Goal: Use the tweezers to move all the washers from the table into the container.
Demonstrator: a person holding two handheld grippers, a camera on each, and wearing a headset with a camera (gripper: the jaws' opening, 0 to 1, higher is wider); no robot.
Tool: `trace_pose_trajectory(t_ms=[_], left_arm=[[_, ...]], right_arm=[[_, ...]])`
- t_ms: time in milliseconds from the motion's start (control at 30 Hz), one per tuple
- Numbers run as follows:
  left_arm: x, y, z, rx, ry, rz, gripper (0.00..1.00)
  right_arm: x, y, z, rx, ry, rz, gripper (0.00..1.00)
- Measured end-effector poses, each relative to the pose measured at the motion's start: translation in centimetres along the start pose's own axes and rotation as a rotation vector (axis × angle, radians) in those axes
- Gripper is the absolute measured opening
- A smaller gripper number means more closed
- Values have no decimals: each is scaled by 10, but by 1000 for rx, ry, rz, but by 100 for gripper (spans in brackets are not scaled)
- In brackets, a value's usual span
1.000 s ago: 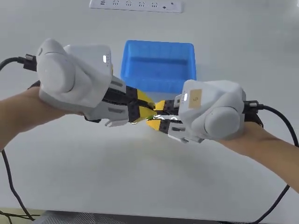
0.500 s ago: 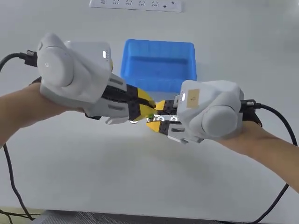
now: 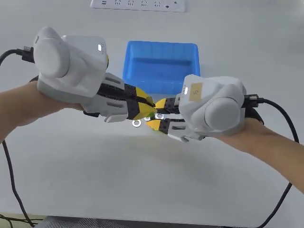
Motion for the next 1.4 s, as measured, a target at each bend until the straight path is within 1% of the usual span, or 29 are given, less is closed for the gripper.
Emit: trace_pose_trajectory(t_ms=[133,200,400,467,500,533,600,733,800,900,967,1000,1033,1200,1400], left_arm=[[-2,0,-1,-8,9,4,9],[-2,0,-1,-13,12,6,9],[-3,-1,0,-24,22,18,9],[-3,-3,1,-27,26,25,9],[-3,-4,1,-32,27,31,9],[-3,-5,1,-37,27,35,9],[-4,-6,0,-52,29,35,9],[-7,-4,-1,-60,31,37,9],[-8,-4,-2,-65,32,38,9],[-9,-2,-3,-74,37,38,9],[-9,-2,-4,-82,49,38,9],[-9,-2,-4,-97,57,42,9],[-9,-2,-4,-99,58,43,9],[-9,-1,-4,-100,60,46,9],[-7,-1,-3,-105,73,36,9]], right_arm=[[0,-1,0,-4,1,-11,15],[0,0,0,-4,3,-19,12],[-1,1,1,-10,11,-41,11],[-1,2,2,-12,9,-58,11],[-1,2,2,-19,3,-78,11],[-1,2,2,-43,-2,-96,11],[-1,-1,4,-65,-14,-121,10],[-1,-4,6,-105,-32,-160,10],[-1,-4,6,-98,-40,-172,10],[0,-6,7,-123,-62,-187,10],[0,-7,7,-132,-70,-193,9],[-1,-6,6,-131,-71,-197,9],[-1,-5,6,-131,-72,-198,9],[-1,-5,6,-141,-82,-209,9],[-2,-2,3,-138,-80,-223,9]])
Point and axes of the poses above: the centre of the closed fingertips' face, and the gripper's own axes: x roughly backward along the fingers, y roughly to its left, z roughly out of its underside, the point moved 5 cm from there along x, roughly backward along the fingers, and after that the axes turned 5 degrees about -z, right-handed, at the moved point
